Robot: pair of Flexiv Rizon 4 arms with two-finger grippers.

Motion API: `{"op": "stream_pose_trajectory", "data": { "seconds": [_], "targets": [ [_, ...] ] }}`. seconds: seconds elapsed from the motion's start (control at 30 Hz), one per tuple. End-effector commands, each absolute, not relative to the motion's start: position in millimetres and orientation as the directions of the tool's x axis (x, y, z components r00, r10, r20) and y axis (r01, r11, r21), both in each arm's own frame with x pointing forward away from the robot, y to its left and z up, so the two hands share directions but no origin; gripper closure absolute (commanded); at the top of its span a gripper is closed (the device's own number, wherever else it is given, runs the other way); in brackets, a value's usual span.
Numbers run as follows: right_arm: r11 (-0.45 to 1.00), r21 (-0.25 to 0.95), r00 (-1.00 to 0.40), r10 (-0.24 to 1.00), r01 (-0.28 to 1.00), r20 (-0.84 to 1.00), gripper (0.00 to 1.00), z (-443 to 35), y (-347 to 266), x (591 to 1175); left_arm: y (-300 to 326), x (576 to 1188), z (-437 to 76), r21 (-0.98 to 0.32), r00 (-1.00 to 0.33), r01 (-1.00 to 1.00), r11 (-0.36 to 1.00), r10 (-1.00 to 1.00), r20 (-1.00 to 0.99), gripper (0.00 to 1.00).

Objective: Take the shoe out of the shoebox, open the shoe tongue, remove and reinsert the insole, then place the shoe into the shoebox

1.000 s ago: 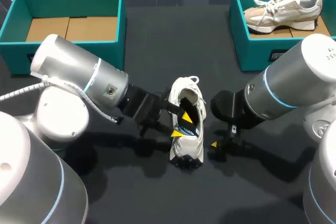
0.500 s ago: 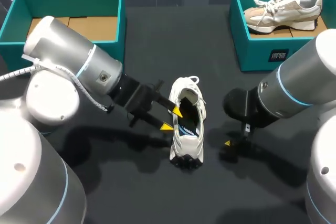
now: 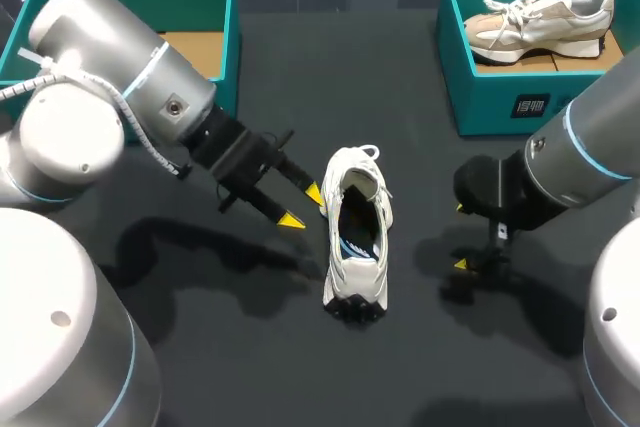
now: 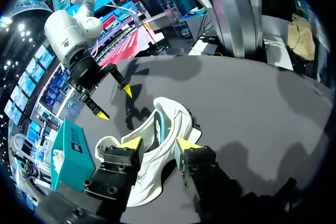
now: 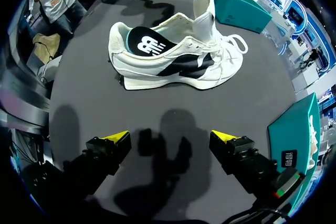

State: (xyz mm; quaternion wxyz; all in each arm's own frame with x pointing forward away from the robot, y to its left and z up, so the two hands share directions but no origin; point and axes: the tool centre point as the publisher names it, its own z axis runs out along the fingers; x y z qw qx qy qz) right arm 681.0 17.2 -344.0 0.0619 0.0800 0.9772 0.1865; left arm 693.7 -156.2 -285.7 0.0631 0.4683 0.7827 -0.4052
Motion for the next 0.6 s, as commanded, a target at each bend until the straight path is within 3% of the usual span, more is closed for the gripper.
{"op": "stream_pose_trajectory", "data": {
  "seconds": [0.03,0.27,0.33,0.37,0.47,0.6],
  "targets": [
    [0.917,0.376,-0.979,0.180,0.132,-0.094,0.00,-341,14,677,-146,701,-273,-0.567,-0.512,0.796,0.212,0.737,-0.442,0.61],
    [0.917,0.376,-0.979,0.180,0.132,-0.094,0.00,-341,14,677,-138,707,-259,-0.519,-0.402,0.842,0.145,0.811,-0.425,0.63],
    [0.917,0.376,-0.979,0.180,0.132,-0.094,0.00,-341,14,677,-137,708,-255,-0.492,-0.353,0.862,0.121,0.840,-0.412,0.75],
    [0.917,0.376,-0.979,0.180,0.132,-0.094,0.00,-341,14,677,-136,708,-253,-0.475,-0.323,0.874,0.106,0.855,-0.405,0.98],
    [0.917,0.376,-0.979,0.180,0.132,-0.094,0.00,-341,14,677,-134,711,-249,-0.410,-0.237,0.909,0.078,0.905,-0.352,1.00],
    [0.917,0.376,-0.979,0.180,0.132,-0.094,0.00,-341,14,677,-134,716,-247,-0.391,-0.242,0.915,0.100,0.911,-0.333,1.00]
  ]
}}
